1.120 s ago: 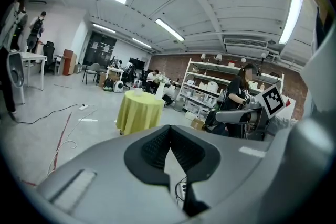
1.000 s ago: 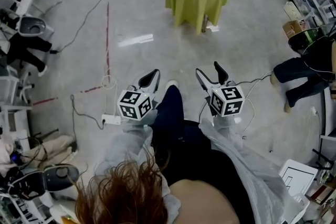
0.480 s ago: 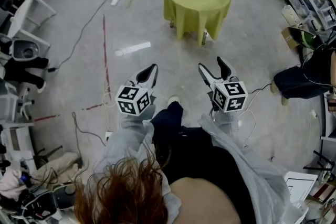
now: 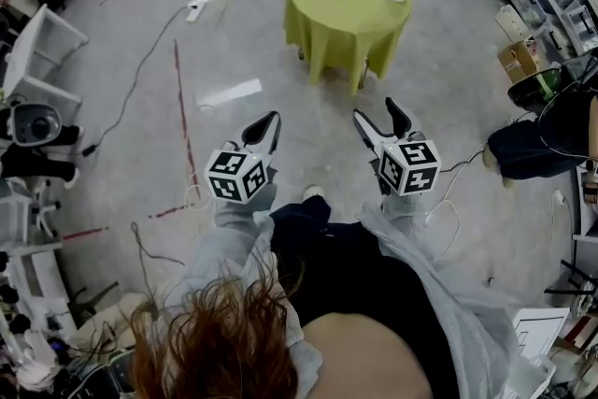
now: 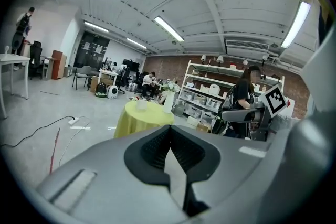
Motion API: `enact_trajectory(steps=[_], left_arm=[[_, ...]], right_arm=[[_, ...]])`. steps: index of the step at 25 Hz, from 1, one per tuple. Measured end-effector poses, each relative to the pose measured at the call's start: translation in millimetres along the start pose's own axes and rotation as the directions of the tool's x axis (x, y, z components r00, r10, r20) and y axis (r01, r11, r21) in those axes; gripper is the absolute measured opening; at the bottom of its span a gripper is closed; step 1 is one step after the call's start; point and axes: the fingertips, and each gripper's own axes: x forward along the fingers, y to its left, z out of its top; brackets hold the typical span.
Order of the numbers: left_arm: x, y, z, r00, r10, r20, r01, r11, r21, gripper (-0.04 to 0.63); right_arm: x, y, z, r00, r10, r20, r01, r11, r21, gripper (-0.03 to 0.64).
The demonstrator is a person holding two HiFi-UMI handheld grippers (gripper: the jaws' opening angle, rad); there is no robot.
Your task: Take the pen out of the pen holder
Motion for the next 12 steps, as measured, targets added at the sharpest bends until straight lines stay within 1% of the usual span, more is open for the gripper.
enact_trajectory(steps=[7,12], left_arm=[[17,20,9,1.0,-0.022,-0.002,0.022,1.0,0.008,0.015],[20,24,3,1.0,-0.022,-0.013,0.022,1.0,-0.017,0.015]], right_arm=[[28,-2,5,1.0,0.0,-0.007,0.0,1.0,-0.006,0.324],[41,-3,7,1.0,0.014,-0.021,-0.014,1.0,-0.014,0.324]])
